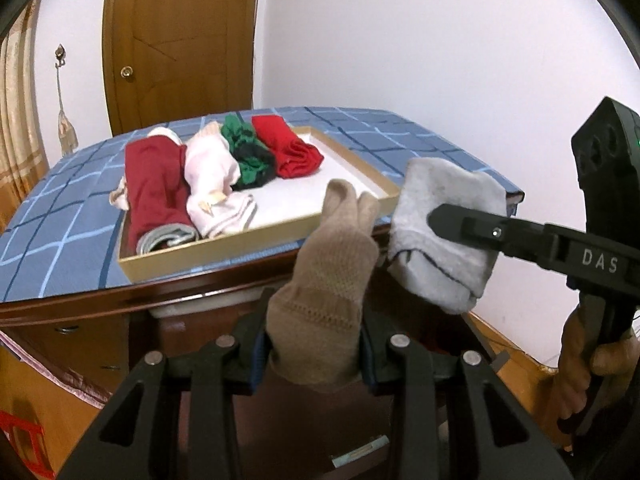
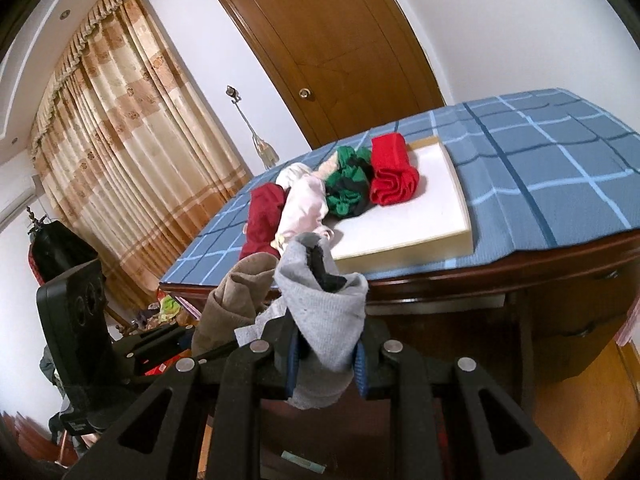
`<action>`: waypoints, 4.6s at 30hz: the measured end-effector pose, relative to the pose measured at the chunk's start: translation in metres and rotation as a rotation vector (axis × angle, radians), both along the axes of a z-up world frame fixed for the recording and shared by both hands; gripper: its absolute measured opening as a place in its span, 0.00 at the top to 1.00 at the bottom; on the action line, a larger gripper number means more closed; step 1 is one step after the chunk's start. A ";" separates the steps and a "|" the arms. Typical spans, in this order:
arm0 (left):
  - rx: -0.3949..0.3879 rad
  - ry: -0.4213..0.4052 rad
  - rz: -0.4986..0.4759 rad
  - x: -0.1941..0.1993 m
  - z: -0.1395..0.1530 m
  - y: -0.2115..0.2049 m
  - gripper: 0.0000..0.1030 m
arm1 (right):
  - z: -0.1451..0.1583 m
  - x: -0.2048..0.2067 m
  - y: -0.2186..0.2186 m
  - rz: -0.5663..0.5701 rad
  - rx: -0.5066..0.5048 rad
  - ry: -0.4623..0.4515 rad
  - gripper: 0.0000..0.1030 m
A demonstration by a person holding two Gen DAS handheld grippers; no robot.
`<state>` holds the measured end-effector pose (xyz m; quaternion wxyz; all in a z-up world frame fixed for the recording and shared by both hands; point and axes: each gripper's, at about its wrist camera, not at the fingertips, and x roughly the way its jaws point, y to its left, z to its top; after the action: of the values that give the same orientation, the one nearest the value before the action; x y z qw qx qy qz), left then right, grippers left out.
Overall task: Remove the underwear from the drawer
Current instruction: 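Carry the beige glove and grey sock up toward the white tray, then lower the beige glove and grey sock into the tray beside the red garment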
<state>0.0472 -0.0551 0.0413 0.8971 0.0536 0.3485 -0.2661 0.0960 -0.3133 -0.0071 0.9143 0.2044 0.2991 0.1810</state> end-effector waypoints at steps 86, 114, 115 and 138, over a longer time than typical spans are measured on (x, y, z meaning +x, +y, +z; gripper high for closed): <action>-0.045 -0.077 0.119 0.124 0.004 -0.054 0.66 | 0.022 0.133 -0.018 -0.153 -0.113 -0.047 0.77; 0.042 -0.005 0.219 0.172 -0.026 -0.069 0.66 | -0.020 0.204 -0.007 -0.173 -0.112 0.090 0.76; 0.044 -0.005 0.219 0.173 -0.028 -0.069 0.66 | -0.021 0.205 -0.006 -0.173 -0.116 0.091 0.76; 0.143 -0.027 0.245 0.171 -0.040 -0.080 0.66 | -0.042 0.202 0.004 -0.155 -0.114 0.124 0.76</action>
<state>0.2185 -0.1346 0.0015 0.9214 0.0782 0.3583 -0.1285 0.2978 -0.3090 -0.0486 0.9154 0.1854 0.3483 0.0794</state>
